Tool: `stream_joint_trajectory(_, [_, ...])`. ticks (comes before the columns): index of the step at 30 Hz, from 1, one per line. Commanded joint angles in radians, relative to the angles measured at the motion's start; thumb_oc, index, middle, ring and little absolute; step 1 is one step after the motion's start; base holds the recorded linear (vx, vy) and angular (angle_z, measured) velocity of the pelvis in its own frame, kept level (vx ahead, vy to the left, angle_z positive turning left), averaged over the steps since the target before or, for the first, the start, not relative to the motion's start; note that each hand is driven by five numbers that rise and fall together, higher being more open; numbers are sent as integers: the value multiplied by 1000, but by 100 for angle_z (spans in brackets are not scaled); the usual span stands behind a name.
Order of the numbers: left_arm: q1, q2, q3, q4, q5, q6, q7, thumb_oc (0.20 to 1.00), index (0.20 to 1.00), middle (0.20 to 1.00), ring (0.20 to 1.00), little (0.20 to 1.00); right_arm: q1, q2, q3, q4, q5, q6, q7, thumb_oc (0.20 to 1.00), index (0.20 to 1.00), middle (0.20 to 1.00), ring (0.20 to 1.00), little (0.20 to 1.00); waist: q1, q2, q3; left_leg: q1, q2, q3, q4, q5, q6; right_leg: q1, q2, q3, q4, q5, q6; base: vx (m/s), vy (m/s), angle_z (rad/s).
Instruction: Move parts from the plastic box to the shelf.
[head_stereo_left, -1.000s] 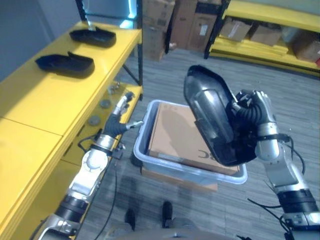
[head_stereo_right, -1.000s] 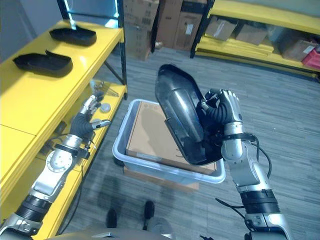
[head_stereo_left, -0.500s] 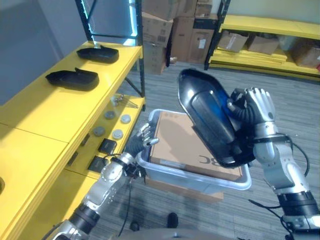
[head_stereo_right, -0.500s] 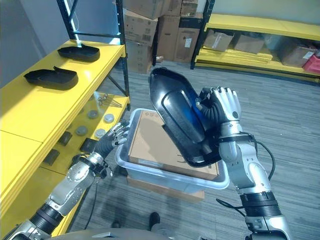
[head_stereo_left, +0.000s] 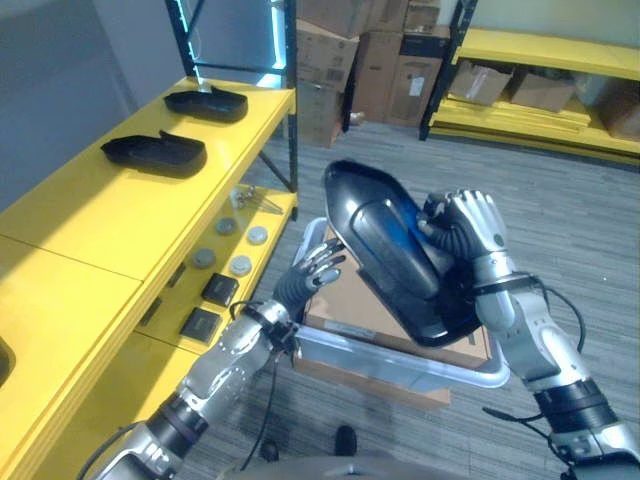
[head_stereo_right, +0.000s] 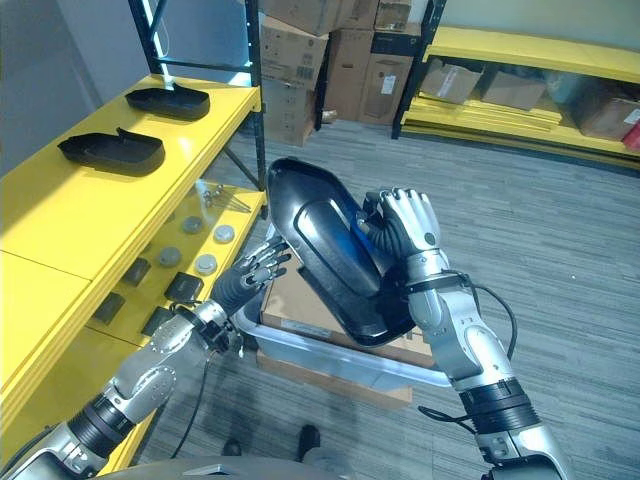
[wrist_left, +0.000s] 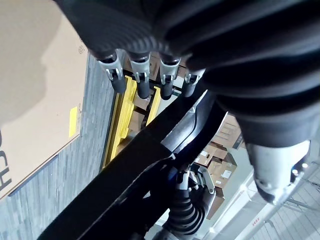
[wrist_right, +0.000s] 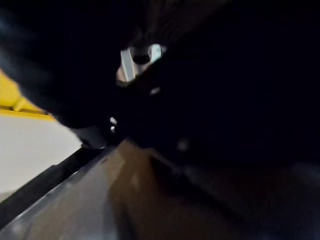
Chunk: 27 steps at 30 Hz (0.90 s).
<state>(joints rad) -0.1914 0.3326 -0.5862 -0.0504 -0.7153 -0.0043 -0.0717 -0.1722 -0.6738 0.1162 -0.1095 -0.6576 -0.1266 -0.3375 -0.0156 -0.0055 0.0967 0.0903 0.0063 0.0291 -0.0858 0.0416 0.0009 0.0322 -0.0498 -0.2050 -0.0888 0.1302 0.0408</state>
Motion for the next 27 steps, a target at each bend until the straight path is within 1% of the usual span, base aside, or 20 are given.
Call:
stream_joint_trajectory(1, [-93, -31, -25, 7, -19, -39, -1, 1000, 1000, 1000, 1000, 1000, -142, 10, -24, -58, 22, -34, -29, 200, 200, 200, 200, 200, 11, -21, -21, 29, 87, 13, 7, -113, -39, 77, -66, -19, 29, -188, 78, 0, 0, 0])
stream_joint_trajectory(9, [-109, -59, -38, 58, 3, -45, 41, 1000, 1000, 1000, 1000, 1000, -172, 50, 40, -99, 60, -49, -17, 200, 200, 200, 200, 200, 15, -22, -19, 24, 85, 10, 8, -110, -40, 78, -68, -25, 31, -189, 76, 0, 0, 0])
stream_joint_trajectory(12, [-110, -70, -39, 83, 16, -51, 76, 1000, 1000, 1000, 1000, 1000, -192, 73, 80, -126, 82, -56, -16, 200, 200, 200, 200, 200, 16, -23, -18, 23, 86, 11, 8, -108, -40, 77, -70, -26, 30, -188, 75, 0, 0, 0])
stream_joint_trajectory(16, [-107, -77, -34, 98, 24, -56, 96, 1000, 1000, 1000, 1000, 1000, -202, 76, 103, -139, 76, -55, -17, 200, 200, 200, 200, 200, 16, -24, -18, 22, 87, 10, 8, -107, -40, 78, -70, -27, 30, -189, 74, 0, 0, 0])
stream_joint_trajectory(17, [-101, -90, -34, 113, 12, -57, 120, 1000, 1000, 1000, 1000, 1000, -211, 83, 118, -154, 78, -52, -22, 200, 200, 200, 200, 200, 18, -25, -17, 22, 87, 10, 8, -105, -41, 78, -70, -27, 31, -189, 73, 0, 0, 0])
stream_joint_trajectory(20, [-96, -101, -33, 125, -14, -65, 146, 1000, 1000, 1000, 1000, 1000, -217, 94, 141, -170, 95, -54, -27, 200, 200, 200, 200, 200, 19, -26, -16, 22, 88, 10, 8, -104, -41, 76, -70, -28, 33, -188, 73, 0, 0, 0])
stream_joint_trajectory(27, [-96, -111, -34, 131, -47, -74, 177, 1000, 1000, 1000, 1000, 1000, -227, 107, 185, -176, 125, -55, -34, 200, 200, 200, 200, 200, 22, -28, -15, 19, 89, 9, 8, -100, -43, 73, -68, -31, 37, -188, 73, 0, 0, 0])
